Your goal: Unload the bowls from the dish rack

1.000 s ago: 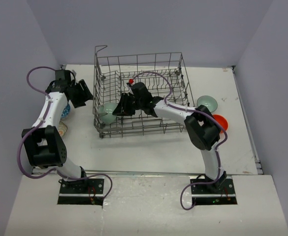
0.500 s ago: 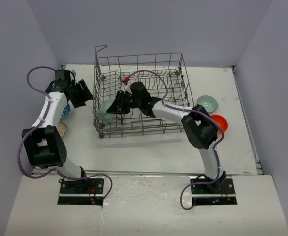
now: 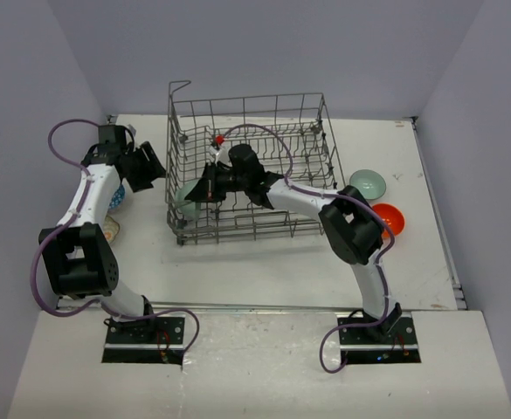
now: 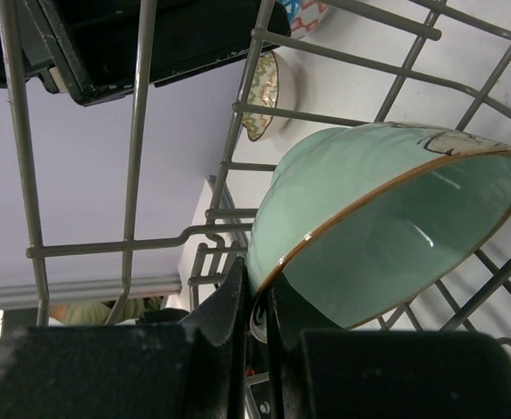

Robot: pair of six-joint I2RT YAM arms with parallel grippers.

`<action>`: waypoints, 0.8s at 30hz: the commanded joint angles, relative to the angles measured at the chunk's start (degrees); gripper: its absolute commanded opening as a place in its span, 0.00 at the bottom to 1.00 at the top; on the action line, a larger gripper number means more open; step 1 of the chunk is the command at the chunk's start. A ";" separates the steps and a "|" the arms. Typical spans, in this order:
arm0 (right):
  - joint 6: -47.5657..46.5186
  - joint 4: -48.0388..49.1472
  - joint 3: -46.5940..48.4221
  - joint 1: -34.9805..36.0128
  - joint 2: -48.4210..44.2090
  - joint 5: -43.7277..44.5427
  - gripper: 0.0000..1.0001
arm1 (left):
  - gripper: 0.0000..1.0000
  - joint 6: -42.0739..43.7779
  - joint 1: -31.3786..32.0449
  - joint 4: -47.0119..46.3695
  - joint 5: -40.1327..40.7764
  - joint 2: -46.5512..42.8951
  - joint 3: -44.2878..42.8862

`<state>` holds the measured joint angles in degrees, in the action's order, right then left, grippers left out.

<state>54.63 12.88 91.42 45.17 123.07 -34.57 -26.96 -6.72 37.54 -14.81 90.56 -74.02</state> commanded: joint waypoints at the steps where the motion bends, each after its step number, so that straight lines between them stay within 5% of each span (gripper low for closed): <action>1: 0.21 4.08 -0.27 -0.25 -5.20 -3.40 0.00 | 0.63 -0.64 0.75 -2.38 -4.09 -0.74 0.81; 17: -1.28 -5.40 12.81 -7.28 -11.71 -9.73 0.00 | 0.63 0.50 0.74 -3.61 -3.04 0.23 1.95; 24: -11.26 -30.24 30.99 -13.43 -9.51 -8.60 0.00 | 0.62 2.17 0.83 -3.53 1.00 -0.83 1.42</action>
<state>50.74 -7.25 113.03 35.11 116.25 -42.48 -26.41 -6.70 35.62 -14.57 90.76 -72.29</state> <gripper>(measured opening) 0.052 0.623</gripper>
